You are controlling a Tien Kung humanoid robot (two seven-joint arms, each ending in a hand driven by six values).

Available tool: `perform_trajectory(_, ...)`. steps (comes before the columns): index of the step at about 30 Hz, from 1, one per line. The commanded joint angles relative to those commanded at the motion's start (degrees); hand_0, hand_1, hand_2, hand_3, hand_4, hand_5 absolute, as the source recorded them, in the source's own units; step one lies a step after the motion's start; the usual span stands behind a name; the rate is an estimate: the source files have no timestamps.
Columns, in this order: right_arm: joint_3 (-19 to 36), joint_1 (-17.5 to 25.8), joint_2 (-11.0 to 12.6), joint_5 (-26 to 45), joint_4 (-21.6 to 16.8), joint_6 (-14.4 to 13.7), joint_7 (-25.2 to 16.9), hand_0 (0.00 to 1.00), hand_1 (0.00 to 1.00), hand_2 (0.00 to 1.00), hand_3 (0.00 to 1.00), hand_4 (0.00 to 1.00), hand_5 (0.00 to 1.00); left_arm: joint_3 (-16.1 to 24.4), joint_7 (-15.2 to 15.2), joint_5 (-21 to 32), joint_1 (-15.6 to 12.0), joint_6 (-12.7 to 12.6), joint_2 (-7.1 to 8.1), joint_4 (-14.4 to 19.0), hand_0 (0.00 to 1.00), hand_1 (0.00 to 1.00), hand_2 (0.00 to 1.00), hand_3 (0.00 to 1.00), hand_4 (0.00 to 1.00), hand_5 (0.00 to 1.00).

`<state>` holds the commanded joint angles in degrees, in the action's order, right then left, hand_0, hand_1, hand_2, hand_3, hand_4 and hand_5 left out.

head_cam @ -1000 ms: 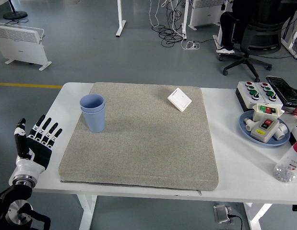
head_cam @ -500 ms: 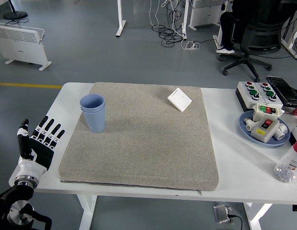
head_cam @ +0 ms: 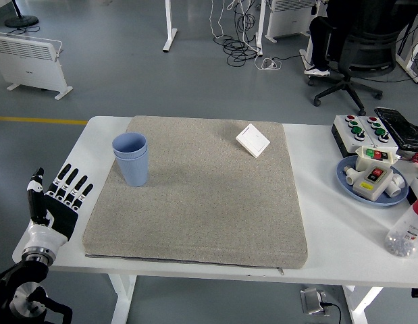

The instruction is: Push cup pick cup insert cup

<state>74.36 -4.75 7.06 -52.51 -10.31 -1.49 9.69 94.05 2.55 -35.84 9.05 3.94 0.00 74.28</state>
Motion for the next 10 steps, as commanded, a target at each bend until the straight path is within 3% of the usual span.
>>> perform_trajectory(10,0.01,-0.26,0.01,-0.04,0.00,0.03,-0.05,0.754,0.628,0.649,0.560,0.077,0.470,0.17,0.50,-0.37,0.16,0.37,0.00,-0.17,0.902,0.916,0.987,0.910,0.671,0.998)
